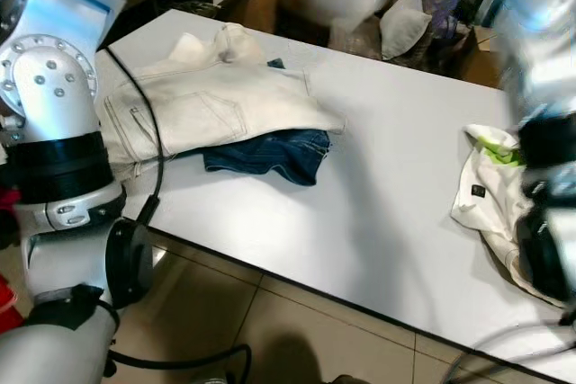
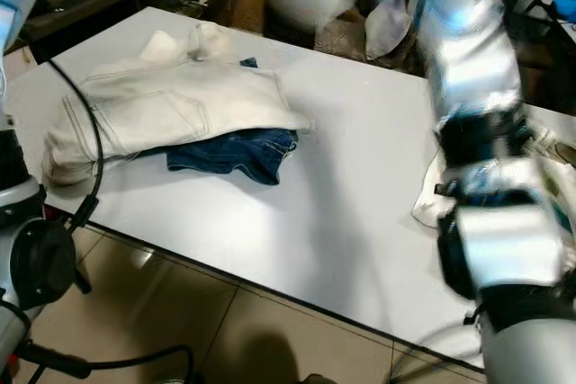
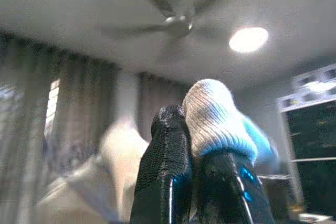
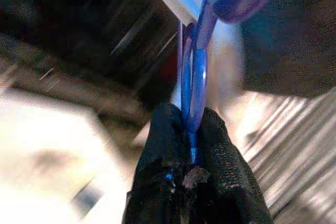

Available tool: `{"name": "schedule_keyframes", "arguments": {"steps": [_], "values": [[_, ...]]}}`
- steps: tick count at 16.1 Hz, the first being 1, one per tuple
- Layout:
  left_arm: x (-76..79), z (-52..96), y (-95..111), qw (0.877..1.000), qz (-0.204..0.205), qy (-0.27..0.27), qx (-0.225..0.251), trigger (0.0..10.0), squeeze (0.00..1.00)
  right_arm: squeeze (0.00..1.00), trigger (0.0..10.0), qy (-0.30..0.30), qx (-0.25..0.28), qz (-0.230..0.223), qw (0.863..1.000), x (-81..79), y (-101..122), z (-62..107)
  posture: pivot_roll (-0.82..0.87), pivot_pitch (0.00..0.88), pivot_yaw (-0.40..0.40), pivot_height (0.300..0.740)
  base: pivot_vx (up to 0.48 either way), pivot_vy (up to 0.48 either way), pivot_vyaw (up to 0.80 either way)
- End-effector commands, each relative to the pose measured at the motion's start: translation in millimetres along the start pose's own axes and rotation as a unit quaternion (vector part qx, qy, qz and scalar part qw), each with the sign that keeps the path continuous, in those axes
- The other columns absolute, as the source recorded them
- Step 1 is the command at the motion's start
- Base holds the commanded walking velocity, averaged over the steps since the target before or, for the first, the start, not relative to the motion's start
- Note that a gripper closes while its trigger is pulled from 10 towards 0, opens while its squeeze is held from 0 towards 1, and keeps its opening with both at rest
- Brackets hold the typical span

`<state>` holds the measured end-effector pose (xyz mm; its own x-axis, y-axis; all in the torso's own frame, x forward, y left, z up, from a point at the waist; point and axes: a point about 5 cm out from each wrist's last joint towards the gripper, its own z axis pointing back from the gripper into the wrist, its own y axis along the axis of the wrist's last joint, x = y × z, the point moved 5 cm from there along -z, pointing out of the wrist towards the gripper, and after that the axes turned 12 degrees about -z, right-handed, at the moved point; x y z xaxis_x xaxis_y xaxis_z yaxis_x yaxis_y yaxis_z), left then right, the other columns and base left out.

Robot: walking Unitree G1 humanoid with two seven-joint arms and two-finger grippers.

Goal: Hang hanger

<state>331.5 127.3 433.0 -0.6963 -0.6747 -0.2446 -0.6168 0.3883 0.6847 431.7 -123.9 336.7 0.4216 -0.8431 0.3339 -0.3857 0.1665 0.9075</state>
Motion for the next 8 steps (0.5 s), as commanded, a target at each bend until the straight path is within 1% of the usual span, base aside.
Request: {"name": "schedule_keyframes", "arguments": {"steps": [1,2,3,4,5,6,7,8], "values": [[-2.0,1.6,-15,1.000,0.001,0.014,-0.028,10.0,0.00,0.00,10.0,0.017,-0.020,-0.004,1.000,-5.1,-14,1.2,-0.02,0.000,-0.057,0.740,0.000,0.000,0.00],[-10.8,10.4,-55,0.993,-0.008,0.066,-0.102,10.0,0.00,0.00,10.0,0.065,-0.077,-0.009,0.995,-30.3,-61,10.8,-0.03,0.000,-0.055,0.740,0.000,0.000,0.00],[-15.1,20.1,-87,0.982,-0.019,0.103,-0.157,10.0,0.00,0.00,10.0,0.089,-0.113,-0.030,0.989,-44.9,-91,24.0,-0.03,0.000,-0.050,0.740,0.000,0.000,0.00],[-15.3,24.9,-100,0.977,-0.023,0.114,-0.179,10.0,0.00,0.00,10.0,0.099,-0.126,-0.040,0.986,-50.5,-103,30.2,-0.03,0.000,-0.050,0.740,0.000,0.000,0.00],[-13.1,51.4,-152,0.949,-0.052,0.141,-0.276,10.0,0.00,0.00,10.0,0.145,-0.173,-0.056,0.973,-73.3,-136,56.4,-0.03,0.000,-0.042,0.740,0.000,0.000,0.00],[-6.7,80.6,-191,0.919,-0.077,0.150,-0.356,10.0,0.00,0.00,10.0,0.188,-0.201,-0.066,0.959,-92.5,-156,81.7,-0.04,0.000,-0.036,0.740,0.000,0.000,0.00],[-6.6,94.1,-204,0.906,-0.085,0.158,-0.385,10.0,0.00,0.00,10.0,0.202,-0.208,-0.074,0.954,-98.4,-160,91.5,-0.04,0.000,-0.030,0.740,0.000,0.000,0.00],[-7.5,107.6,-215,0.893,-0.082,0.170,-0.409,10.0,0.00,0.00,10.0,0.218,-0.211,-0.080,0.950,-103.2,-161,101.8,-0.04,0.000,-0.030,0.740,0.000,0.000,0.00]]}}
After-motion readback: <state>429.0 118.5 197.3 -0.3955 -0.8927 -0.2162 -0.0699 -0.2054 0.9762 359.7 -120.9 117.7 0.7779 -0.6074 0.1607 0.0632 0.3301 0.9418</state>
